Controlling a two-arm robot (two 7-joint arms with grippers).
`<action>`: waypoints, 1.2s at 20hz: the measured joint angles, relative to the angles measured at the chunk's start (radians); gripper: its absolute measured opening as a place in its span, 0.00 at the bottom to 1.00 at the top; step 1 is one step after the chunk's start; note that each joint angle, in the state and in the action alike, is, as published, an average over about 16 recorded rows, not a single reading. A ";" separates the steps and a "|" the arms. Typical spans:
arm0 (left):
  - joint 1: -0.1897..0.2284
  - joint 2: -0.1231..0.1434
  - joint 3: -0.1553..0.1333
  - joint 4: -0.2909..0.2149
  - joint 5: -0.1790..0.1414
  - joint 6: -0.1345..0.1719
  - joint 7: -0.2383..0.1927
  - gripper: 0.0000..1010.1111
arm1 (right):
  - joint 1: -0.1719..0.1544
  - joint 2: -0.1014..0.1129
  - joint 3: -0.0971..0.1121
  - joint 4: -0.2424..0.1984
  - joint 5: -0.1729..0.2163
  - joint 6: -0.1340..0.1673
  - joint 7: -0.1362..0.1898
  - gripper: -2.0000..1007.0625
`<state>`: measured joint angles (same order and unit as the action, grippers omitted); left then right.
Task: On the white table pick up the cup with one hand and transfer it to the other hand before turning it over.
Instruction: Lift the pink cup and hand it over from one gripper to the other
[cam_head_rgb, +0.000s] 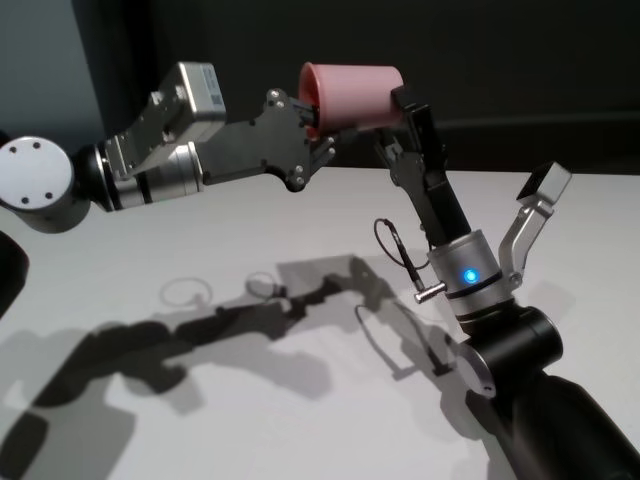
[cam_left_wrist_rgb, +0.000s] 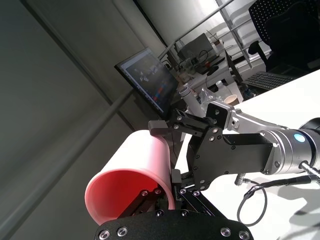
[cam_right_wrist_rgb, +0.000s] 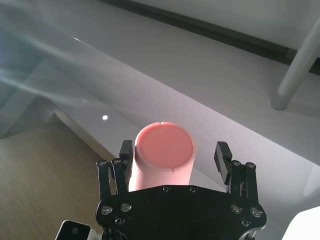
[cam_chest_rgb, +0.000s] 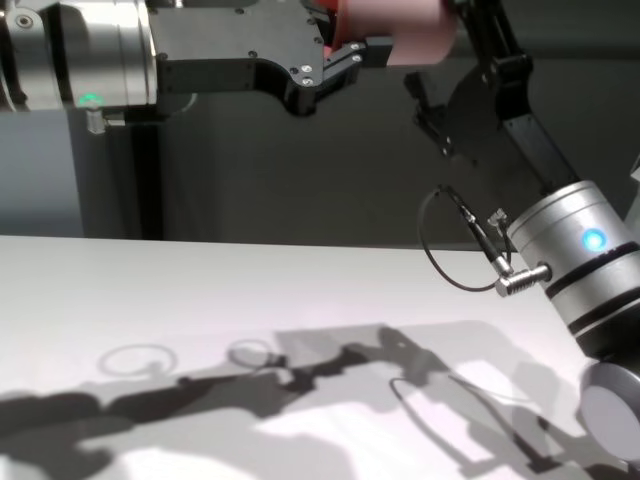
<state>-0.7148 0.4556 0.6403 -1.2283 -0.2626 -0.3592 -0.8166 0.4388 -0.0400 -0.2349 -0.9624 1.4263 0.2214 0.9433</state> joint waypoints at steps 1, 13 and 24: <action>0.000 0.000 0.000 0.000 0.000 0.000 0.000 0.04 | 0.004 -0.001 -0.003 0.003 0.001 -0.001 0.002 0.99; 0.000 0.000 0.000 0.000 0.000 0.000 0.000 0.04 | 0.028 0.000 -0.033 0.010 0.019 -0.012 0.010 0.99; 0.000 0.000 0.000 0.000 0.000 0.000 0.000 0.04 | 0.019 0.014 -0.047 -0.011 0.036 -0.027 -0.003 0.99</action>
<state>-0.7147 0.4556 0.6403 -1.2283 -0.2626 -0.3592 -0.8166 0.4576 -0.0262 -0.2816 -0.9729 1.4621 0.1942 0.9403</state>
